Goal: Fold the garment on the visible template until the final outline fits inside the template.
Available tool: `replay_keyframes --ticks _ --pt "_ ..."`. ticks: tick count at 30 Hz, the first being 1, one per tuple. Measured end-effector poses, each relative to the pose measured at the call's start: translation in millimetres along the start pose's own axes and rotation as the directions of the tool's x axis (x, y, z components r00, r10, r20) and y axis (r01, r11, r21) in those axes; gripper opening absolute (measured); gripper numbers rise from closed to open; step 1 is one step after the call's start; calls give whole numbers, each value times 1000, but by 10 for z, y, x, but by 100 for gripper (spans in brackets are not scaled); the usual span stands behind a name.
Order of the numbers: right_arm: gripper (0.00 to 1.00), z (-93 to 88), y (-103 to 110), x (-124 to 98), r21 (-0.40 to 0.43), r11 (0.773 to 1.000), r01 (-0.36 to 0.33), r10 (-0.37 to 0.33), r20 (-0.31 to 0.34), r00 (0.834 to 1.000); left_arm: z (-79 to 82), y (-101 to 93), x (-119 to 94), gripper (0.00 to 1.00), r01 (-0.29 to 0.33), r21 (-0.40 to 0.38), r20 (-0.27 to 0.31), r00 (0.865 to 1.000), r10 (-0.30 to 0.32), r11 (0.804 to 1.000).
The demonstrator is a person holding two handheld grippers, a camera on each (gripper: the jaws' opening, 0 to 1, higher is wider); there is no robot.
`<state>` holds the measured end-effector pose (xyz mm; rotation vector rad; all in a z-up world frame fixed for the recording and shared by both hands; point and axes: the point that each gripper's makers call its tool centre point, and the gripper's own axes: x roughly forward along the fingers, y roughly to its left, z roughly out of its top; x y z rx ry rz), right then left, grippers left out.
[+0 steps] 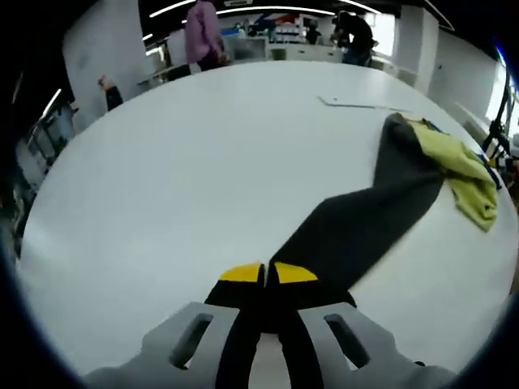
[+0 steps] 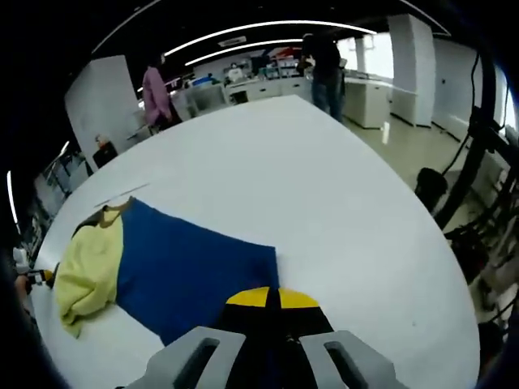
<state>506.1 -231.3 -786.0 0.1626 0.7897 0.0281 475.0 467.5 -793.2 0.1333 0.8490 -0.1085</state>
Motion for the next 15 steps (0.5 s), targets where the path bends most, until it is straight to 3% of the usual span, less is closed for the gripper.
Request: replay_keyframes --ticks 4,15 --pt "1 40 43 -57 -26 1000 -12 12 15 1000 54 12 -94 7 -10 -3 28 1000 10 1000" --pt "38 53 329 -217 -122 987 -105 109 20 994 198 -74 -388 28 -3 -48 110 994 9 999"
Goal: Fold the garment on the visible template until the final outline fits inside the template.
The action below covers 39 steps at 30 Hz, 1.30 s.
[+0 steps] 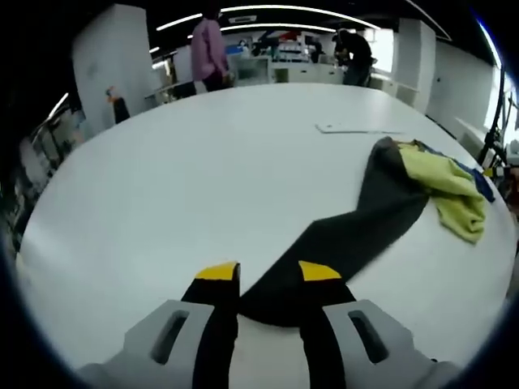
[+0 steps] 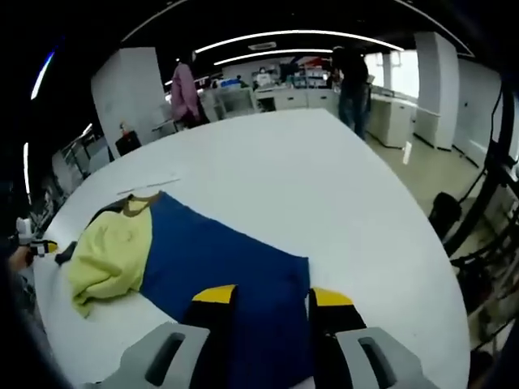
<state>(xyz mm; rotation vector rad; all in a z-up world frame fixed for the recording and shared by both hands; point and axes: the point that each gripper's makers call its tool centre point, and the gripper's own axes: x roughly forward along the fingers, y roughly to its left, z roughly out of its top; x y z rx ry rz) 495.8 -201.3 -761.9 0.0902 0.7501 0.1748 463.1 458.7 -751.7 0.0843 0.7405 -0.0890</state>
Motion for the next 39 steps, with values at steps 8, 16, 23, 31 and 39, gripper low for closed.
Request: replay_keyframes --ticks 8,16,23,31,39 --pt "52 -89 246 -87 -66 994 -88 87 -22 996 -48 -137 -148 44 4 -32 25 1000 -4 999" --pt "55 -267 408 -156 -128 980 -152 144 -68 987 -178 -266 -198 46 18 -74 15 1000 -17 997" --pt "52 -503 447 -185 -211 963 -168 145 -122 982 -282 -214 -225 44 -38 -152 3 999 39 988" --pt "46 -652 397 -175 -273 950 -151 116 -142 983 -362 -152 -209 42 -80 -279 10 996 86 957" --pt "34 -731 288 -146 -335 934 -122 72 -157 985 -452 -194 -154 32 -82 -333 -27 997 77 939"
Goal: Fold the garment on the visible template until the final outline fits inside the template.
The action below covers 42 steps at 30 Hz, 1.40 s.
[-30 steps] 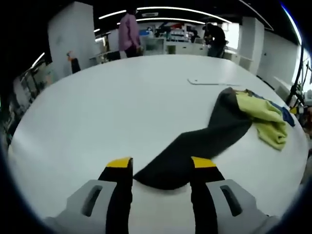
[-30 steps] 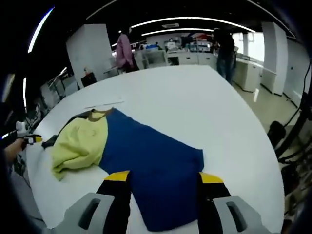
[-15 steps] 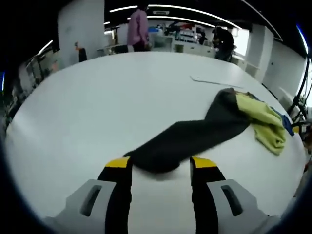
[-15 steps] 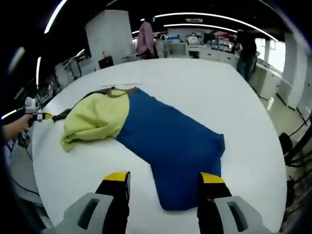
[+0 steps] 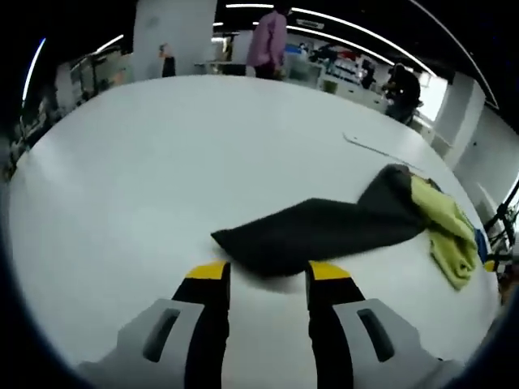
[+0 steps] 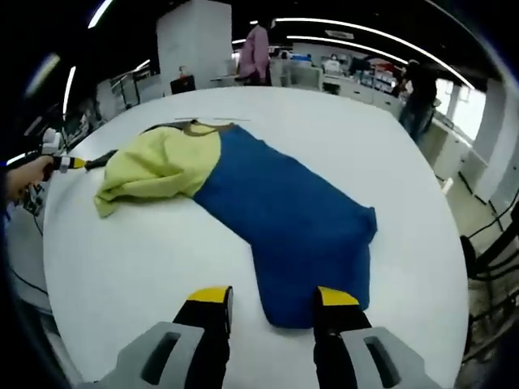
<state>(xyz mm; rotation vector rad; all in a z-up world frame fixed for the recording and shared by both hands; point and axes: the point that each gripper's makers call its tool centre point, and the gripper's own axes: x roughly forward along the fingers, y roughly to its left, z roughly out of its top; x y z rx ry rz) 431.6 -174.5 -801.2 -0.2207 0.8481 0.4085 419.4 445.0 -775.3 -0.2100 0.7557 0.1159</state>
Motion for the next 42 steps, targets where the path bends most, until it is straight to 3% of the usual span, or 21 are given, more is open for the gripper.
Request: replay_keyframes --ticks 12,17,21,31,42 --pt "19 -32 -122 -20 35 999 13 -13 13 1000 -42 -71 84 23 22 -66 -25 999 -23 998" --pt "16 -29 -123 -21 36 999 24 -24 25 999 -51 -65 96 16 27 -87 -21 999 -29 996" --pt "11 -38 -152 -22 30 999 40 -41 25 999 -32 -53 99 3 38 -98 -9 999 -39 994" --pt "1 -38 -188 -32 42 997 58 -59 21 998 -22 -74 35 2 56 -83 -5 998 -57 995" --pt "0 175 -243 -255 120 992 46 -58 99 993 104 -138 -173 1 125 -19 39 992 -124 992"
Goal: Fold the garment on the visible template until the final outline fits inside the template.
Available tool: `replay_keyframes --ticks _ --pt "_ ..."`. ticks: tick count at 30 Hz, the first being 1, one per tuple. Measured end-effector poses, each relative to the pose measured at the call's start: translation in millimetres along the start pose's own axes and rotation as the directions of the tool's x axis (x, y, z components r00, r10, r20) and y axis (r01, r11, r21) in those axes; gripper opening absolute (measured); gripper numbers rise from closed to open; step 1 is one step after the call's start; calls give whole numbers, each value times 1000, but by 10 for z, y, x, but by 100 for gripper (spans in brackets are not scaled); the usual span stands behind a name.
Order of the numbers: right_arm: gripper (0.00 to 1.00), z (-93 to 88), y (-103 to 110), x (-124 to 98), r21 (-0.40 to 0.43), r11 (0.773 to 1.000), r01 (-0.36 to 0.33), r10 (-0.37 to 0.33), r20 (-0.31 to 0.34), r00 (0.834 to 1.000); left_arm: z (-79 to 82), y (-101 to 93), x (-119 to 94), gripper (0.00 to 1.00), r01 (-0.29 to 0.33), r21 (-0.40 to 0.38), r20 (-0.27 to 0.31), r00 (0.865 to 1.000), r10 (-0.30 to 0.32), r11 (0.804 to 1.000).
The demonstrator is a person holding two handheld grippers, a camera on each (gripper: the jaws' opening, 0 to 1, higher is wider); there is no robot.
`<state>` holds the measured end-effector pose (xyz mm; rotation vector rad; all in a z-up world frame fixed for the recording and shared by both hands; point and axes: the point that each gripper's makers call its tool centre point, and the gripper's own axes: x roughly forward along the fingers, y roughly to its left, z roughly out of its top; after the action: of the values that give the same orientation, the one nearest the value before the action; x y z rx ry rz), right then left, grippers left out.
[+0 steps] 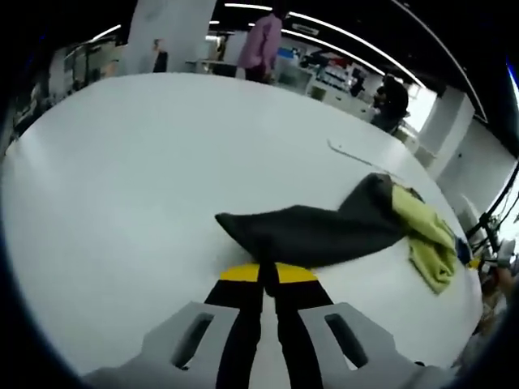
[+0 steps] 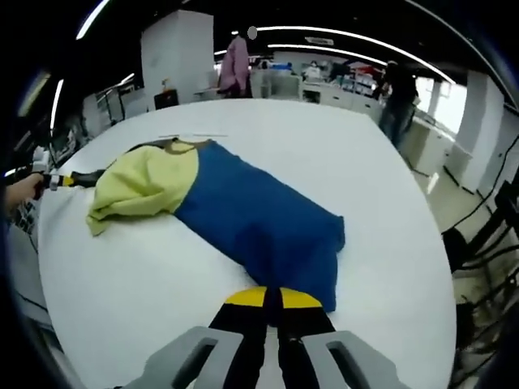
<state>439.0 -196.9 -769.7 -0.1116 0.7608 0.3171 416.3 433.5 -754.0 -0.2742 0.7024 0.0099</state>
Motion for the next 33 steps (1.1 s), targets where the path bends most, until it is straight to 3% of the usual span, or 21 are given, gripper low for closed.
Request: replay_keyframes --ticks 6,13,23,33 --pt "0 257 -100 -199 88 996 25 -33 82 996 77 -66 -167 1 51 32 17 998 -52 998" --pt "0 284 -384 -362 157 984 80 -95 88 992 93 -71 -337 1 79 44 17 997 -80 996" --pt "0 147 -711 -474 207 968 142 -159 68 985 -93 14 -429 1 69 41 -18 997 -69 997" --pt "0 -47 -928 -446 252 949 191 -200 10 980 -142 201 -351 1 52 113 -25 998 -50 992"
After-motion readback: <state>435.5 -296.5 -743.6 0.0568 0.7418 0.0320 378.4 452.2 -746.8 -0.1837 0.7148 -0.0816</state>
